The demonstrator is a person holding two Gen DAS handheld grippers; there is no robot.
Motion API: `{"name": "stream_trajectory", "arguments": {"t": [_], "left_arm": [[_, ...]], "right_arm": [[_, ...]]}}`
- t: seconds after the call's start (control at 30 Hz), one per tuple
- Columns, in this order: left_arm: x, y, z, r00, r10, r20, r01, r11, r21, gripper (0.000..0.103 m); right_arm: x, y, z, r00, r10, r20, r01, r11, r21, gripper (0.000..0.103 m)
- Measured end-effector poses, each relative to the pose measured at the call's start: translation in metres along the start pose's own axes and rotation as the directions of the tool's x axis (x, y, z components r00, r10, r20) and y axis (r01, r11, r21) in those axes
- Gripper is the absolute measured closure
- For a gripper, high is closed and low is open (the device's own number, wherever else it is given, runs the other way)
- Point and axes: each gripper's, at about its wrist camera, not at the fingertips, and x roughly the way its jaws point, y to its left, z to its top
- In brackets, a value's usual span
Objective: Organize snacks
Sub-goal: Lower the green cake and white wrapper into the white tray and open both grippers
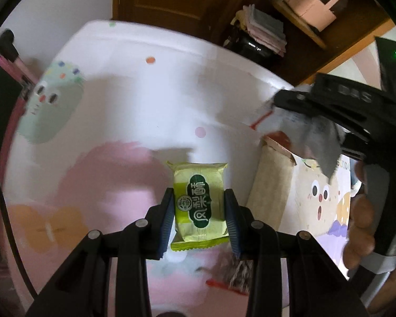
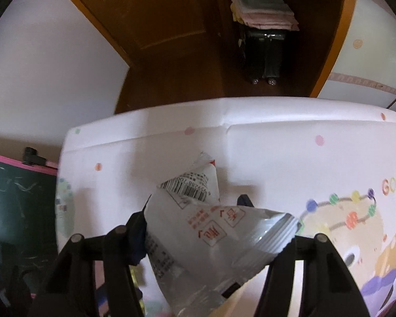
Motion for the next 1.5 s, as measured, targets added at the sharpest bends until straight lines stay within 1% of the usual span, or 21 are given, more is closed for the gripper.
{"name": "stream_trajectory", "arguments": {"t": [0.13, 0.2, 0.27, 0.3, 0.43, 0.53, 0.67, 0.77, 0.9, 0.97, 1.13, 1.27, 1.4, 1.5], "left_arm": [[-0.039, -0.006, -0.010, 0.999, 0.009, 0.050, -0.011, 0.999, 0.042, 0.068], [-0.059, -0.012, -0.016, 0.997, 0.019, 0.073, -0.024, 0.997, 0.070, 0.068], [-0.088, -0.014, -0.028, 0.995, 0.030, 0.100, -0.041, 0.993, 0.109, 0.068], [-0.104, -0.009, -0.032, 0.993, 0.029, 0.111, -0.043, 0.992, 0.123, 0.068], [-0.161, -0.019, -0.067, 0.986, 0.024, 0.167, -0.055, 0.982, 0.183, 0.068], [-0.199, -0.026, -0.094, 0.979, 0.012, 0.204, -0.057, 0.974, 0.218, 0.068], [-0.241, -0.029, -0.135, 0.973, -0.004, 0.232, -0.056, 0.966, 0.252, 0.068], [-0.259, -0.033, -0.165, 0.973, -0.016, 0.231, -0.048, 0.962, 0.268, 0.068], [-0.272, -0.035, -0.206, 0.975, -0.004, 0.220, -0.061, 0.955, 0.289, 0.068], [-0.273, -0.034, -0.223, 0.977, 0.014, 0.215, -0.078, 0.953, 0.292, 0.068], [-0.265, -0.032, -0.255, 0.987, 0.028, 0.156, -0.072, 0.956, 0.284, 0.068], [-0.257, -0.031, -0.267, 0.992, 0.040, 0.117, -0.070, 0.960, 0.270, 0.068], [-0.257, -0.035, -0.273, 0.988, 0.070, 0.137, -0.106, 0.955, 0.277, 0.068], [-0.257, -0.039, -0.275, 0.984, 0.087, 0.155, -0.129, 0.950, 0.285, 0.068]], "right_arm": [[-0.047, -0.002, -0.016, 0.998, 0.053, 0.045, -0.052, 0.999, -0.012, 0.043], [-0.075, -0.002, -0.030, 0.995, 0.082, 0.063, -0.081, 0.997, -0.022, 0.043], [-0.104, -0.001, -0.046, 0.990, 0.111, 0.082, -0.108, 0.993, -0.042, 0.043], [-0.118, -0.002, -0.054, 0.989, 0.120, 0.091, -0.115, 0.992, -0.055, 0.043], [-0.172, -0.005, -0.094, 0.980, 0.157, 0.124, -0.145, 0.985, -0.095, 0.043], [-0.215, -0.008, -0.132, 0.971, 0.176, 0.163, -0.156, 0.980, -0.127, 0.043], [-0.262, -0.012, -0.178, 0.960, 0.183, 0.212, -0.152, 0.976, -0.156, 0.042], [-0.286, -0.016, -0.214, 0.955, 0.175, 0.238, -0.136, 0.975, -0.173, 0.042], [-0.297, -0.020, -0.257, 0.955, 0.155, 0.251, -0.106, 0.974, -0.200, 0.042], [-0.300, -0.024, -0.278, 0.957, 0.141, 0.254, -0.090, 0.975, -0.203, 0.042], [-0.292, -0.035, -0.318, 0.968, 0.142, 0.205, -0.104, 0.977, -0.185, 0.042], [-0.280, -0.038, -0.341, 0.982, 0.101, 0.159, -0.065, 0.974, -0.218, 0.041], [-0.265, -0.033, -0.361, 0.992, 0.077, 0.098, -0.047, 0.960, -0.274, 0.040], [-0.256, -0.030, -0.371, 0.997, 0.047, 0.059, -0.026, 0.950, -0.312, 0.040]]}}
